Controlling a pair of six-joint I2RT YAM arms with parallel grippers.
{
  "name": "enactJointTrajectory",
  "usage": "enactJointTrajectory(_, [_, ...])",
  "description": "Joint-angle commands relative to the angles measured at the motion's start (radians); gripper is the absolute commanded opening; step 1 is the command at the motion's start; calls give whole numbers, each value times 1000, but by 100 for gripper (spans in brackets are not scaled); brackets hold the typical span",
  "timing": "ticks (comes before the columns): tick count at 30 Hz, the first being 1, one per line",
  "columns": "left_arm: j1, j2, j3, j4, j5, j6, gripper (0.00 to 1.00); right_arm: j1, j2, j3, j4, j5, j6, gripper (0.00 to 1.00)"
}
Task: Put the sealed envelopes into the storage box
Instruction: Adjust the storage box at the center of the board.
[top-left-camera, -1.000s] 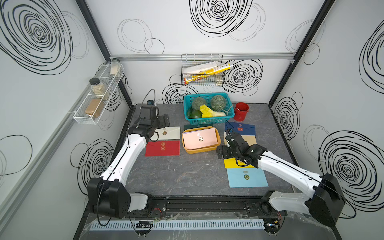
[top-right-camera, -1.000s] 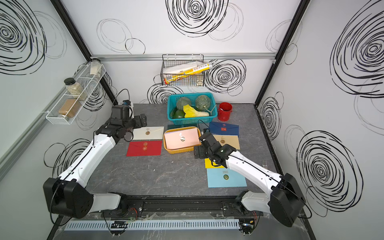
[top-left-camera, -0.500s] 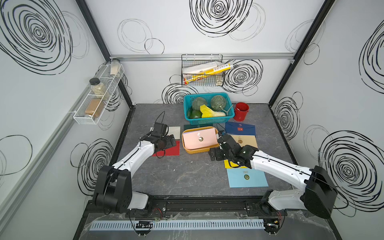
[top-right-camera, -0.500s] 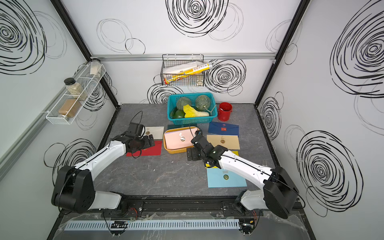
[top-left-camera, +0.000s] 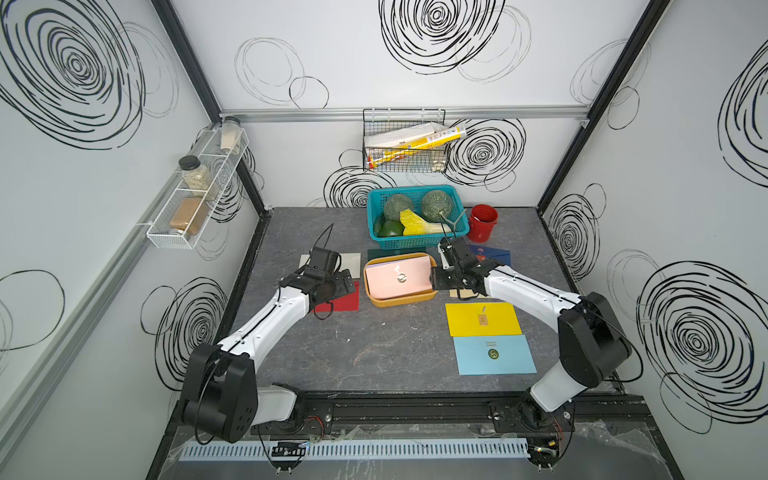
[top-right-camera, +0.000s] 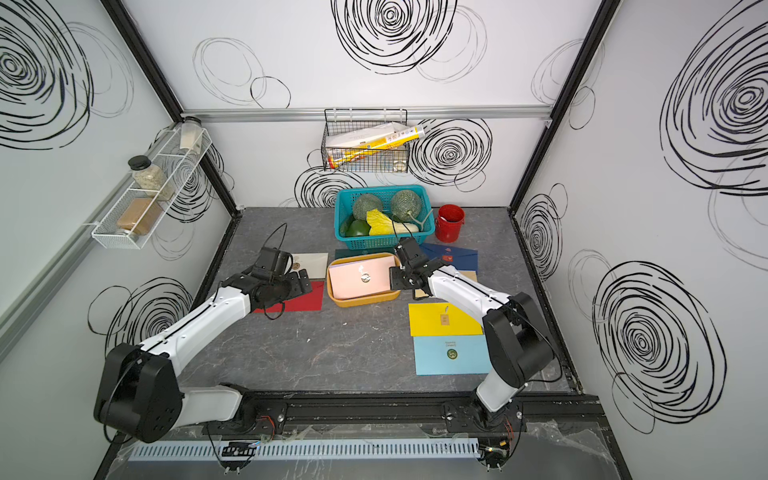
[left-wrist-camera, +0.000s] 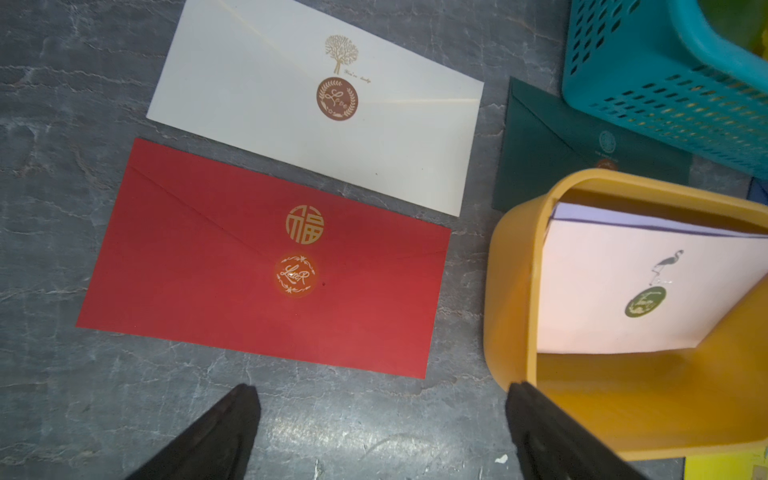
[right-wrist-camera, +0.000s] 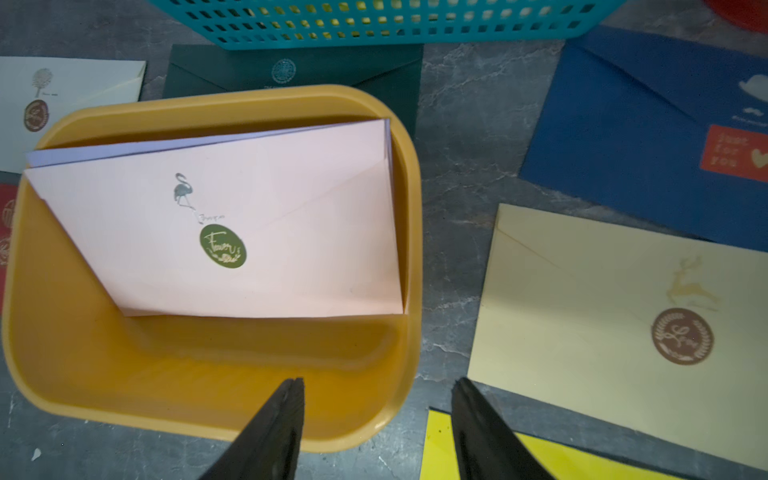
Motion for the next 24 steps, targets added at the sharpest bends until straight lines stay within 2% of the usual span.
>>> enactJointTrajectory(1, [-21,-27,29,-14,-32,-6,99,-20,35,45,-25,-1,-46,57])
enactJointTrajectory(13, [-36,-22,35,-12,-37,1,99,-29,135,90,-7,-63,-56,35])
enactJointTrajectory(18, [-39,-25,51,-23,-45,6,99,-31,135,72,-3,-63,-44,24])
enactJointTrajectory(24, [-39,-25,70,-35,-52,9,99,-32,105,33,5,-86,-13,15])
